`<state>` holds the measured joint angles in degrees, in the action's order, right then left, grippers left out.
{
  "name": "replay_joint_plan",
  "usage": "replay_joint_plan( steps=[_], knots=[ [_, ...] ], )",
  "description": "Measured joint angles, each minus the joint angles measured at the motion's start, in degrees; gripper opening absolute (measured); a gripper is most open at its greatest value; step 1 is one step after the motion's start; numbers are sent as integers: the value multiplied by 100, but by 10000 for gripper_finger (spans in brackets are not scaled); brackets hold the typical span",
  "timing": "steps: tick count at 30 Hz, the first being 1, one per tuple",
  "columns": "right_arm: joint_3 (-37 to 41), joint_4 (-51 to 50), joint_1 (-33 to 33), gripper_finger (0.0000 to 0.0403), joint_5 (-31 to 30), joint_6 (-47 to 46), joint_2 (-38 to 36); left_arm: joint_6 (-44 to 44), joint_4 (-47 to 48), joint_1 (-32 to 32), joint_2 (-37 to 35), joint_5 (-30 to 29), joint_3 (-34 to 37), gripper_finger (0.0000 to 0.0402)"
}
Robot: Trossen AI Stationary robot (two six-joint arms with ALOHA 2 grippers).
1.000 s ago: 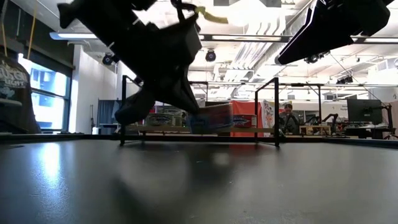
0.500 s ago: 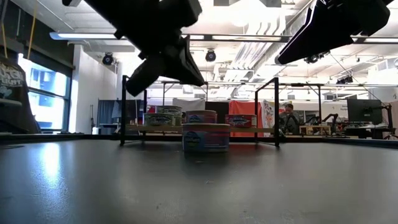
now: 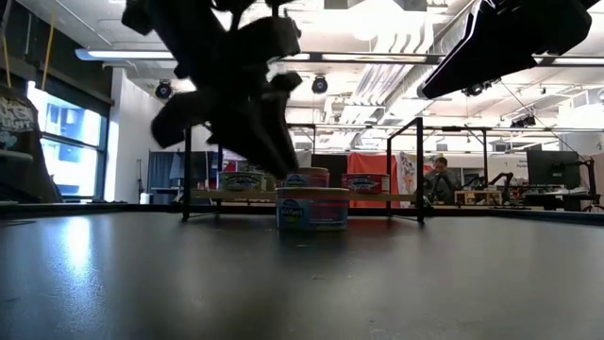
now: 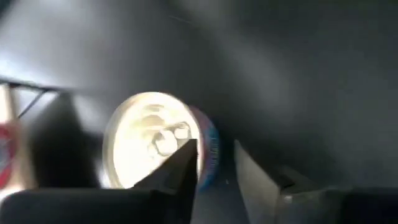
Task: Stack canned seafood by type on shelf
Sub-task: Stack the blue-pink tuna can on top of other blue-pink tuna can on the shelf
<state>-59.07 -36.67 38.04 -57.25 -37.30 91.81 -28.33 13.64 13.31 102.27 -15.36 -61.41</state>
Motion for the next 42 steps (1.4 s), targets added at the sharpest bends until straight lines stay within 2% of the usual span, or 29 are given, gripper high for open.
replay_joint_plan(
  steps=[2,4,7,12,19,26,37,42],
  knots=[
    [-2,0,0,307,-2,-2,0,-402,120,-56,101,12,4,127],
    [-2,-8,0,307,-2,-22,0,-747,118,-95,236,-323,4,144],
    [-2,-16,0,307,-2,-24,0,-1185,-3,-102,457,-902,4,148],
    [-2,-24,0,307,-2,-24,0,-1477,-135,-93,653,-1386,-9,112],
    [-2,-35,0,307,-2,-24,0,-1198,-270,-93,697,-1859,-8,10],
    [-2,-36,0,307,-2,-24,0,-1572,-571,-15,740,-2374,20,2],
    [-2,-39,0,307,-2,-24,0,-1476,-620,388,526,-3027,17,0],
    [-2,-41,0,307,-2,-24,0,-1230,-648,454,321,-3124,17,0]
  ],
)
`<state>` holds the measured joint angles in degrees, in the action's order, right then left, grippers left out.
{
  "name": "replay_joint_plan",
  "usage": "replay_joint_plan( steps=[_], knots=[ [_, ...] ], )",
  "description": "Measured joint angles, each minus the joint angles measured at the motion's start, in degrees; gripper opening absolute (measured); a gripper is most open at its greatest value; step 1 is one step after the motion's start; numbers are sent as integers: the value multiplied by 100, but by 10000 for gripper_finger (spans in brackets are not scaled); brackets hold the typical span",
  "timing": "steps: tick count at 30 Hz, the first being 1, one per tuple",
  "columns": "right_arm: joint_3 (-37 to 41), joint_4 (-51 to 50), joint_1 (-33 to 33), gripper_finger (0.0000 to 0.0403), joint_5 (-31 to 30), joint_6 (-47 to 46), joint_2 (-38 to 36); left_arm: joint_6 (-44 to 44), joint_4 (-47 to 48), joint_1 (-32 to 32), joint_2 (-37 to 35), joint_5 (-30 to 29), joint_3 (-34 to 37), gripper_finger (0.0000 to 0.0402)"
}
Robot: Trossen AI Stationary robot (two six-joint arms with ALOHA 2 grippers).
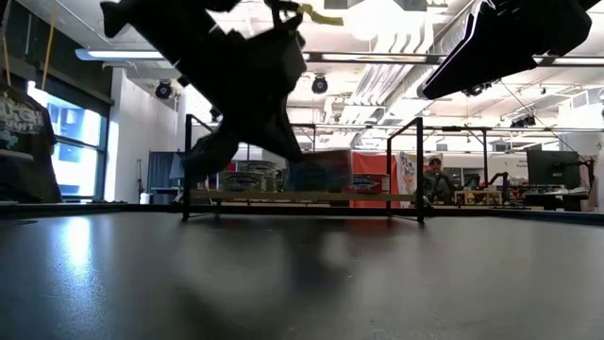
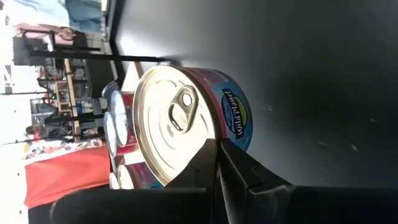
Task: Stack canned seafood by type on shelf
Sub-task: Stack the blue-pink tuna can on top of other blue-pink tuna can on the shelf
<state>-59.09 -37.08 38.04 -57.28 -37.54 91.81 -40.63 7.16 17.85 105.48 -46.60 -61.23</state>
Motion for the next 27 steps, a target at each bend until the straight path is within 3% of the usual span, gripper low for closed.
replay_joint_plan(
  steps=[18,27],
  knots=[
    [0,2,0,307,0,0,0,-12,-160,13,-579,-415,-16,1],
    [0,0,0,307,-8,-109,19,231,-99,13,-611,-2,-22,1]
  ],
)
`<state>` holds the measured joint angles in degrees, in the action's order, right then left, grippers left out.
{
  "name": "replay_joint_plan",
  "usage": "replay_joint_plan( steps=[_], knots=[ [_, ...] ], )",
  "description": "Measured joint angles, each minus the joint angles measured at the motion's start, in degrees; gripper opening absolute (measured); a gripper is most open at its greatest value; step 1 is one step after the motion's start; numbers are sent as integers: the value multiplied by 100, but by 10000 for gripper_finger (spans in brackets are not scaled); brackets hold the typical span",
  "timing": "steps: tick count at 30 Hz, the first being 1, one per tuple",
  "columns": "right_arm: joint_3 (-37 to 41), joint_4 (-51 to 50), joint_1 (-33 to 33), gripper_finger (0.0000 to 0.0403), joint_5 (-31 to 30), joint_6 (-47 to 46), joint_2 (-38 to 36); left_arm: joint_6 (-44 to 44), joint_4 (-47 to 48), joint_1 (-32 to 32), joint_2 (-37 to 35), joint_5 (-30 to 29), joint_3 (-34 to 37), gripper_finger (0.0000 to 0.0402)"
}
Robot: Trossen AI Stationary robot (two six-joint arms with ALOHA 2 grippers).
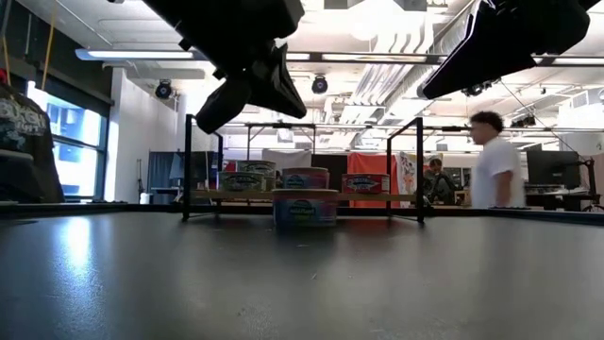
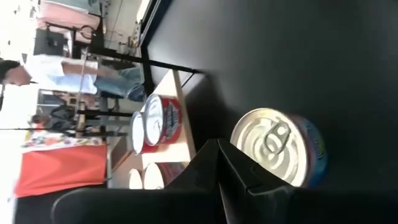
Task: Stack canned seafood by type on shelf
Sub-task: Stack the blue-pink tuna can on top of other blue-pink tuna can on the shelf
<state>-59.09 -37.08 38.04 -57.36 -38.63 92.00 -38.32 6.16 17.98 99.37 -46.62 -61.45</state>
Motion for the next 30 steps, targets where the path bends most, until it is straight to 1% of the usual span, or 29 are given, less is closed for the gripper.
replay_joint_plan(
  steps=[3,4,6,8,10,12,14,16,21,25,28,30],
  knots=[
    [221,279,-75,307,-152,168,48,233,22,12,0,30,0,1],
    [381,521,-146,307,-91,300,50,367,62,26,0,42,0,1],
    [767,1320,-379,307,241,593,53,768,310,48,0,130,0,1],
    [1221,2476,-675,307,735,1133,55,1312,665,52,0,268,20,1],
    [1704,3931,-1044,307,1464,1826,58,1908,933,40,0,414,124,0],
    [2113,5216,-1488,307,2167,2395,58,2391,969,-5,4,599,324,0],
    [2399,6077,-1949,307,2705,2676,58,2785,856,-78,4,799,584,0],
    [2549,6442,-2387,307,3145,2853,58,3078,592,-174,7,978,869,0],
    [2583,6547,-3174,307,3900,3300,189,3264,-500,-475,9,1080,1605,0],
    [2583,6798,-3565,307,4434,3512,546,3223,-1380,-751,9,1369,1968,0],
    [2557,7138,-3802,307,4740,3721,899,3059,-1841,-920,9,1561,2103,0],
    [2408,7261,-3939,307,5057,3766,1131,2976,-2048,-1024,9,1808,2124,0]
  ],
)
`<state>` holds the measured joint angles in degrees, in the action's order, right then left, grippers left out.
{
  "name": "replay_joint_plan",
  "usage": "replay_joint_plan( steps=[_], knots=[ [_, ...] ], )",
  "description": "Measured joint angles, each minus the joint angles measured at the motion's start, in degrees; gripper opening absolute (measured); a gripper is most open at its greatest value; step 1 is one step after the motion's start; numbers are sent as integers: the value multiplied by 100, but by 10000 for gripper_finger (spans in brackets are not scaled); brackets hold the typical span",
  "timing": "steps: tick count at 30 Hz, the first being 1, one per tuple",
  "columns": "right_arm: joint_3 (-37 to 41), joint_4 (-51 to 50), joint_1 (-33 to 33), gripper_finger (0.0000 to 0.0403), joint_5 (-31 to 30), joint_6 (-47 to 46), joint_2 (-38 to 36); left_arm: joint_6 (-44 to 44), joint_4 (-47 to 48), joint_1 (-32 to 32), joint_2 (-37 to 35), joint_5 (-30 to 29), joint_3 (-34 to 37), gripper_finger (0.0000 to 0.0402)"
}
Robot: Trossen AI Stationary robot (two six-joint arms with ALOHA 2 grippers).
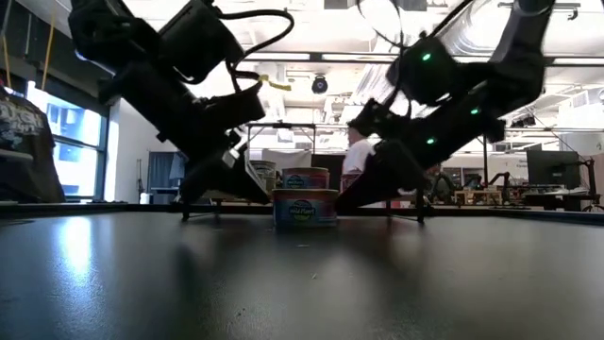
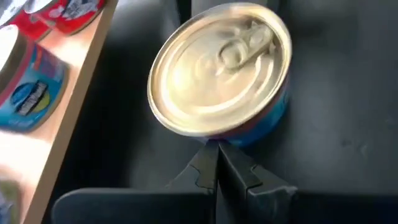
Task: Stack canned seafood by type on shelf
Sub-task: Stack the blue-pink tuna can on top of other blue-pink tuna can on the shelf
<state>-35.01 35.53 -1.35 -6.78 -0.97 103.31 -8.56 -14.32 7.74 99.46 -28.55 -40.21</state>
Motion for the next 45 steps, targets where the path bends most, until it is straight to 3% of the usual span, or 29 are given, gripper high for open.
replay_joint_plan(
  steps=[8,23,34,45],
  knots=[
    [-694,-74,-144,307,461,228,715,18,26,-101,0,189,33,0],
    [-709,-697,159,307,424,-307,318,-80,309,383,-2,-144,-300,0],
    [-1185,-2483,219,306,78,-654,-268,-450,548,430,-19,-471,-785,0],
    [-2449,-5144,208,306,-2,-355,-550,-898,801,431,-9,-957,-1102,0]
  ],
)
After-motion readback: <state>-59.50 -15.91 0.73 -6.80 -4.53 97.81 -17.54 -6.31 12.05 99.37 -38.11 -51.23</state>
